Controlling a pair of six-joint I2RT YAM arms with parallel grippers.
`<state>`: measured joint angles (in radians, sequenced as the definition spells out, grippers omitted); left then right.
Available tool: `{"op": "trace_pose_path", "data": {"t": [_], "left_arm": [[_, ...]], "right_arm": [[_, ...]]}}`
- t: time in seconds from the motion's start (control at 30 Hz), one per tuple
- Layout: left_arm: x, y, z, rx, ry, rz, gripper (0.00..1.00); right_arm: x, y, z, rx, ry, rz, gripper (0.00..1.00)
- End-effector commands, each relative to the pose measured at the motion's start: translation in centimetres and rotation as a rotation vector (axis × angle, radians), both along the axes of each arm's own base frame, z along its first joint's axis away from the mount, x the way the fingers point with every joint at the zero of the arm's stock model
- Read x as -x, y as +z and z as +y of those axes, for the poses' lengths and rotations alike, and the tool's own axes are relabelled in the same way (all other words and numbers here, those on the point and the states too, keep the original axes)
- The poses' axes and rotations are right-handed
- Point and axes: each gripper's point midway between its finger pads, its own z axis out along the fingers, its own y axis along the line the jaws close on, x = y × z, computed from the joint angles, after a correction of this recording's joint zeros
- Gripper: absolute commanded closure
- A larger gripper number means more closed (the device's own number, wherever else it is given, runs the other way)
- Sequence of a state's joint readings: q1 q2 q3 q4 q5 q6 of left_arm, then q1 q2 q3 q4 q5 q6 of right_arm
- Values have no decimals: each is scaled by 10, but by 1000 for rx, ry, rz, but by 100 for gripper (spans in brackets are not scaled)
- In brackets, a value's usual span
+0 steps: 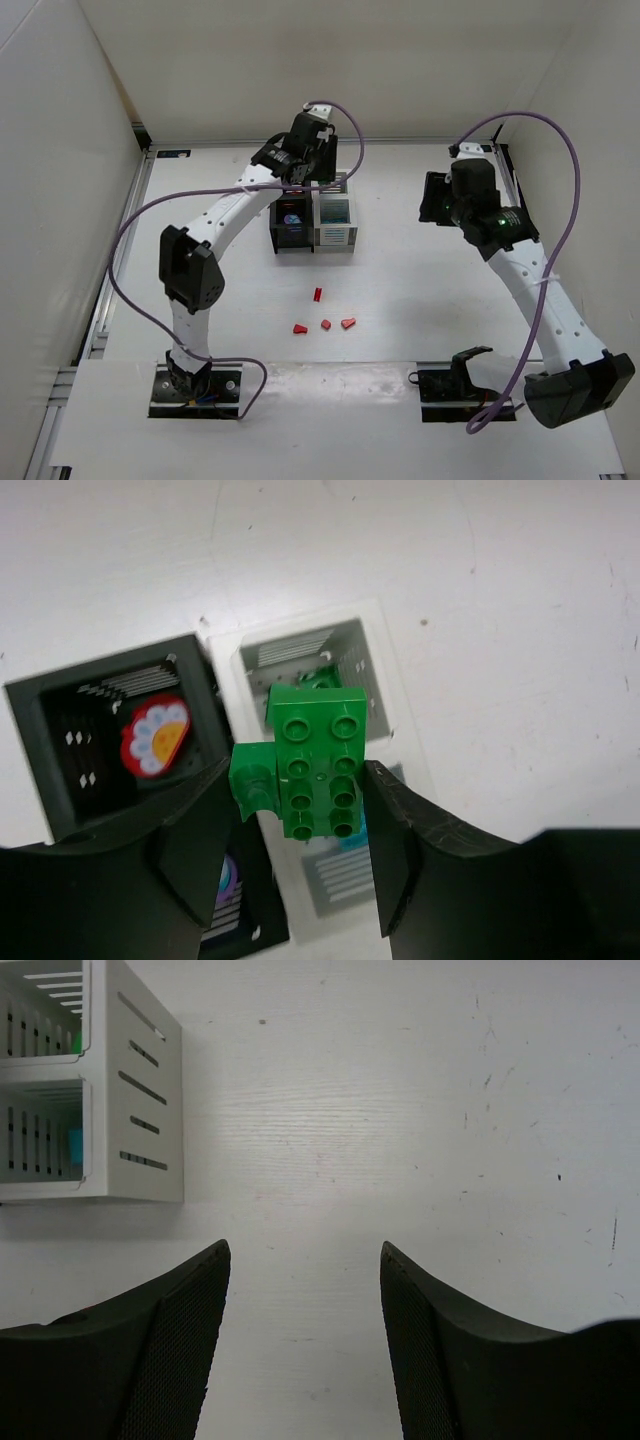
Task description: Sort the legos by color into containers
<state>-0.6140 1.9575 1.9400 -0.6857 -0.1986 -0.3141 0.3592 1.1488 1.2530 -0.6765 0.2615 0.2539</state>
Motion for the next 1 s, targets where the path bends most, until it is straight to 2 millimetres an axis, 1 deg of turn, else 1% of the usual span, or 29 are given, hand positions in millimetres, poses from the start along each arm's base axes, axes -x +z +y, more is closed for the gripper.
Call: {"op": "trace_pose_path", "data": {"t": [0.0,0.1,0.13,0.17,0.2,0.23,0.27,0.3,0.33,0.37,0.4,0.43,0.47,0.5,0.53,0.57,0.6,0.63,0.67,0.7,0.73,0.77,0.8,0.83,0.87,0.9,0.93,0.97], "left_arm": [[-19,27,-19,64,-50,-81,37],[-31,33,-26,92,-49,-116,35],[-35,19,-30,83,-50,-99,35],[-40,24,-33,95,-47,-119,35],[-45,21,-36,99,-48,-122,34],[-48,12,-39,98,-42,-111,34],[-53,11,-43,105,-39,-116,34],[-58,11,-43,107,-30,-129,34],[-60,11,-45,115,-25,-135,34],[-65,3,-47,109,-21,-128,34],[-64,-1,-47,106,-19,-113,33],[-66,4,-48,115,-16,-119,33],[-66,4,-48,113,-15,-118,33],[-66,0,-46,108,-5,-117,33],[-61,22,-42,129,-5,-148,31],[-60,18,-41,127,-7,-155,30],[-57,21,-39,122,-11,-160,27],[-51,42,-34,136,-11,-185,16],[-42,57,-28,141,-13,-192,16],[-33,68,-21,141,-13,-194,13],[-27,71,-18,138,-20,-187,4],[-9,99,-7,161,-23,-212,0],[0,90,-2,153,-22,-179,0],[13,75,4,135,-28,-130,0],[36,107,17,182,-24,-165,0],[48,87,23,175,-14,-113,0],[62,58,31,147,-10,-47,0],[79,73,40,193,4,-62,0]], "right_arm": [[-1,12,-4,-42,25,-45,35],[-4,8,-15,-46,6,-38,35],[-3,7,-14,-53,14,-35,35],[-3,6,-17,-52,8,-35,35],[-3,5,-21,-52,4,-31,35],[-3,5,-22,-54,0,-33,35],[-3,4,-21,-57,14,-28,35],[-3,2,-25,-57,2,-25,35],[-3,1,-25,-59,4,-22,35],[-3,1,-26,-58,1,-22,35],[-3,2,-27,-52,-2,-28,35],[-2,-1,-27,-50,-3,-23,35],[-1,1,-27,-46,6,-33,35],[-3,0,-26,-46,11,-37,35],[-3,1,-24,-48,14,-40,35],[-1,1,-20,-50,35,-36,35],[-1,4,-17,-47,51,-47,34],[0,3,-15,-42,58,-43,34],[2,3,-15,-36,59,-41,34],[3,2,-13,-34,67,-36,34],[8,-1,-6,-32,91,-23,32],[10,-2,-1,-32,111,-15,32],[17,-7,15,-40,178,3,31],[21,-9,23,-45,210,9,31],[32,-18,36,-36,261,41,31],[34,-24,43,-23,281,57,29],[44,-28,58,-16,328,74,29],[58,-37,76,-5,393,102,29]]}}
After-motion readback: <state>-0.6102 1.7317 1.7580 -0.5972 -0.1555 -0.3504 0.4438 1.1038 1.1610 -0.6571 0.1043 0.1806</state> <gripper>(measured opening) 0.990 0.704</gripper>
